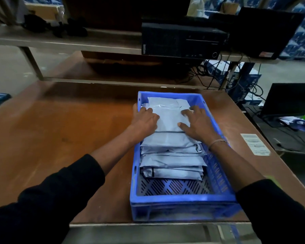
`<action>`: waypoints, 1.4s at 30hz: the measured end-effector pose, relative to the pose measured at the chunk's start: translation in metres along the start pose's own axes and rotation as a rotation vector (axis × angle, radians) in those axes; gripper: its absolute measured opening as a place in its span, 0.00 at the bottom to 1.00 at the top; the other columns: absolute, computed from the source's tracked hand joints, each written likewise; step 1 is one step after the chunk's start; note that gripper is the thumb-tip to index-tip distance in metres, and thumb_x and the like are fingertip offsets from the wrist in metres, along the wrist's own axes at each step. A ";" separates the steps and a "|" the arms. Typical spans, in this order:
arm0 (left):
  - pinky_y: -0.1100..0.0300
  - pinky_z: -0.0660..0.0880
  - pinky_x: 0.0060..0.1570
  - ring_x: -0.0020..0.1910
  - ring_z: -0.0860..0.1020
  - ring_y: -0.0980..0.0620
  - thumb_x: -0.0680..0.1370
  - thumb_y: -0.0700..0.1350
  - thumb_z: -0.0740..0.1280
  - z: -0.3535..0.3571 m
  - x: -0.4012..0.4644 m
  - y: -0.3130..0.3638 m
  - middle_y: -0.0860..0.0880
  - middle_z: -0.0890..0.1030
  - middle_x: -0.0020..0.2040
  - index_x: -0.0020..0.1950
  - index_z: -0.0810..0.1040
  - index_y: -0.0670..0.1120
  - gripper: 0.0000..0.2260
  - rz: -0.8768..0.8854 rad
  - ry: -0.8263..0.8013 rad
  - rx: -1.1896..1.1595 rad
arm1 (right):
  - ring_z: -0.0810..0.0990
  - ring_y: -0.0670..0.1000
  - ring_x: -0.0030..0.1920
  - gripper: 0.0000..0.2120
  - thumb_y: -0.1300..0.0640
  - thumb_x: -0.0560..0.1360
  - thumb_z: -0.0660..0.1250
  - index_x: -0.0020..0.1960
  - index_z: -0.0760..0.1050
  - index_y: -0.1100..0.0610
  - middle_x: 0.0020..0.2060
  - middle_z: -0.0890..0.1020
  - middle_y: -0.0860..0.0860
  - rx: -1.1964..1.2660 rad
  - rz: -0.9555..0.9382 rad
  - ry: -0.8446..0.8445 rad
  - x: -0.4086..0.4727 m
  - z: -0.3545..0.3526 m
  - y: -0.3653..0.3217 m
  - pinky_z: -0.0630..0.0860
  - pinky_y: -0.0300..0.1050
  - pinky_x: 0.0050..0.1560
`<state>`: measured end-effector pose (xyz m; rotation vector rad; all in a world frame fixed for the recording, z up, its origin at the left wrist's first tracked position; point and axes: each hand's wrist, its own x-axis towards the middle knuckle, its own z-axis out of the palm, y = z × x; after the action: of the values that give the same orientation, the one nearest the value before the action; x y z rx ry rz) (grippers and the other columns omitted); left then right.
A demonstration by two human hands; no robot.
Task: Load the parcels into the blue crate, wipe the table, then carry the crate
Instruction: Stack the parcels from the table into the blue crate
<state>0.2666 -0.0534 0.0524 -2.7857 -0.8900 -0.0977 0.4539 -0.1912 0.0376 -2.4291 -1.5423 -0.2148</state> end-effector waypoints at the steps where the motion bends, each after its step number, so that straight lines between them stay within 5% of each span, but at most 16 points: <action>1: 0.38 0.57 0.68 0.61 0.75 0.42 0.80 0.52 0.62 0.004 0.000 0.002 0.47 0.77 0.59 0.62 0.78 0.54 0.13 -0.003 -0.034 -0.016 | 0.62 0.62 0.72 0.28 0.41 0.78 0.64 0.74 0.68 0.51 0.73 0.65 0.58 0.022 -0.017 -0.068 -0.002 0.003 -0.002 0.66 0.58 0.69; 6: 0.27 0.45 0.72 0.62 0.77 0.41 0.82 0.48 0.59 0.018 0.001 0.011 0.46 0.77 0.62 0.68 0.75 0.53 0.15 -0.036 -0.141 -0.101 | 0.47 0.59 0.80 0.29 0.43 0.83 0.55 0.81 0.52 0.49 0.80 0.50 0.56 0.033 -0.024 -0.227 -0.009 0.015 0.002 0.48 0.59 0.77; 10: 0.21 0.41 0.68 0.72 0.67 0.37 0.84 0.51 0.56 0.019 -0.001 0.012 0.48 0.74 0.67 0.74 0.69 0.55 0.18 -0.044 -0.137 -0.071 | 0.37 0.58 0.80 0.30 0.40 0.83 0.50 0.81 0.46 0.45 0.81 0.42 0.52 0.014 -0.050 -0.201 -0.012 0.016 0.008 0.39 0.62 0.76; 17: 0.22 0.43 0.69 0.74 0.66 0.41 0.84 0.50 0.59 0.020 -0.005 0.016 0.47 0.71 0.71 0.75 0.68 0.55 0.19 -0.068 -0.138 -0.171 | 0.33 0.58 0.79 0.32 0.37 0.82 0.48 0.81 0.42 0.44 0.80 0.38 0.52 0.036 -0.088 -0.278 -0.013 0.013 0.012 0.36 0.61 0.77; 22: 0.40 0.61 0.75 0.80 0.54 0.36 0.78 0.39 0.62 0.010 -0.007 0.006 0.37 0.59 0.79 0.76 0.69 0.47 0.25 -0.189 0.036 -0.305 | 0.38 0.64 0.79 0.32 0.47 0.81 0.57 0.81 0.49 0.50 0.80 0.46 0.57 -0.022 0.049 -0.071 -0.006 -0.013 0.026 0.43 0.61 0.77; 26: 0.51 0.67 0.64 0.69 0.68 0.35 0.78 0.36 0.60 -0.005 -0.016 0.003 0.33 0.72 0.66 0.71 0.70 0.42 0.20 -0.325 -0.103 -0.380 | 0.55 0.65 0.77 0.37 0.55 0.76 0.61 0.81 0.49 0.51 0.78 0.52 0.64 0.000 0.285 -0.283 -0.005 -0.024 0.046 0.60 0.57 0.74; 31: 0.53 0.69 0.50 0.64 0.74 0.36 0.82 0.38 0.58 -0.011 -0.021 0.002 0.35 0.75 0.67 0.70 0.68 0.40 0.16 -0.358 -0.161 -0.402 | 0.74 0.66 0.65 0.32 0.56 0.78 0.62 0.79 0.54 0.53 0.68 0.71 0.66 0.069 0.301 -0.283 -0.011 -0.025 0.054 0.73 0.53 0.60; 42: 0.48 0.72 0.60 0.65 0.73 0.33 0.83 0.38 0.57 -0.023 -0.070 -0.005 0.33 0.70 0.70 0.78 0.64 0.42 0.22 -0.371 -0.082 -0.507 | 0.73 0.65 0.67 0.33 0.60 0.78 0.60 0.81 0.54 0.54 0.71 0.71 0.64 0.134 0.283 -0.206 -0.051 -0.059 0.026 0.72 0.52 0.62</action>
<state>0.2065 -0.0941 0.0671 -3.0423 -1.5913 -0.3080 0.4567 -0.2633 0.0771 -2.5872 -1.2194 0.1921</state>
